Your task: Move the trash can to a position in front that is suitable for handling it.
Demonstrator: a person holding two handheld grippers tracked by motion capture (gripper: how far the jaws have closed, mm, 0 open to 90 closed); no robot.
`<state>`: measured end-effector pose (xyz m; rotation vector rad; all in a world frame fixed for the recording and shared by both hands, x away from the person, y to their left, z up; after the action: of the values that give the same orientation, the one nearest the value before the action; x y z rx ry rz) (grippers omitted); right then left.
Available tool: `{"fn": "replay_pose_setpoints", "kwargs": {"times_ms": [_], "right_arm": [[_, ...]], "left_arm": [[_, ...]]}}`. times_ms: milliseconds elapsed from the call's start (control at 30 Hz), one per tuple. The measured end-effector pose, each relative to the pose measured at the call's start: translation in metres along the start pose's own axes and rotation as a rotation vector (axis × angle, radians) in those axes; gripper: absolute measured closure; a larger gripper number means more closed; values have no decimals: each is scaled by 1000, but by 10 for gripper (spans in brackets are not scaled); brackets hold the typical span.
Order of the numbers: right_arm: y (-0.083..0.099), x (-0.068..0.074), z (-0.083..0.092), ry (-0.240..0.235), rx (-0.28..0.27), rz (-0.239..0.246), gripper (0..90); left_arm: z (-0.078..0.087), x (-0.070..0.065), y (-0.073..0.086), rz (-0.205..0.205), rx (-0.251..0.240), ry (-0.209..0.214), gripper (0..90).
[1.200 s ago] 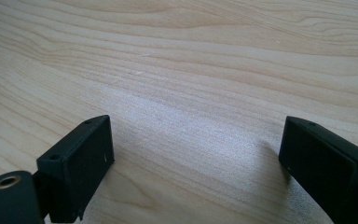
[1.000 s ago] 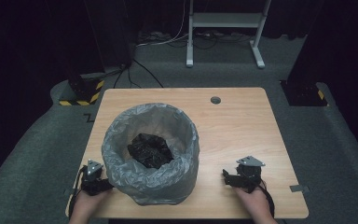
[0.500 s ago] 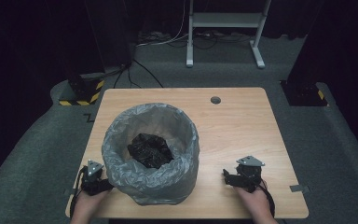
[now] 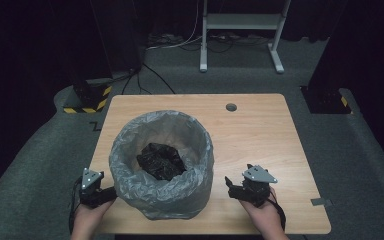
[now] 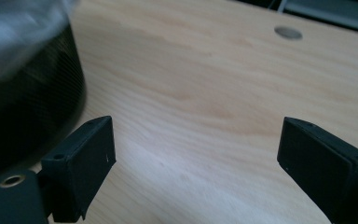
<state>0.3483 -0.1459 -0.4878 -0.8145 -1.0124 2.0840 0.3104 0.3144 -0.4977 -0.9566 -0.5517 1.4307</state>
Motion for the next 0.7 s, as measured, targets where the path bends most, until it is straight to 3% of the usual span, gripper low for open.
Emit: {"fn": "replay_pose_setpoints", "kwargs": {"times_ms": [133, 300, 533, 700], "right_arm": [[-14, 7, 4, 6, -55, 16, 109], [-25, 9, 7, -4, -107, -29, 109], [-33, 13, 7, -7, -137, -25, 109], [-38, 20, 4, -13, -141, 9, 109]], "left_arm": [[7, -8, -4, -13, -3, 27, 150], [17, -23, -9, -45, -7, 33, 150], [27, -33, -11, -65, -6, 34, 150], [29, -40, -11, -89, -10, 35, 150]]}}
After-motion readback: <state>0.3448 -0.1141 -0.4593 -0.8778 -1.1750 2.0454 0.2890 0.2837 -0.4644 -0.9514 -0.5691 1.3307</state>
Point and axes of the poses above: each handheld gripper's, and its own axes: z roughly backward along the jaws, y roughly out of its underside, x roughly to its left, the point moved 2 cm from there along -z, roughly forward along the jaws, and after that the axes turned 11 degrees about z, right-handed, at the moved point
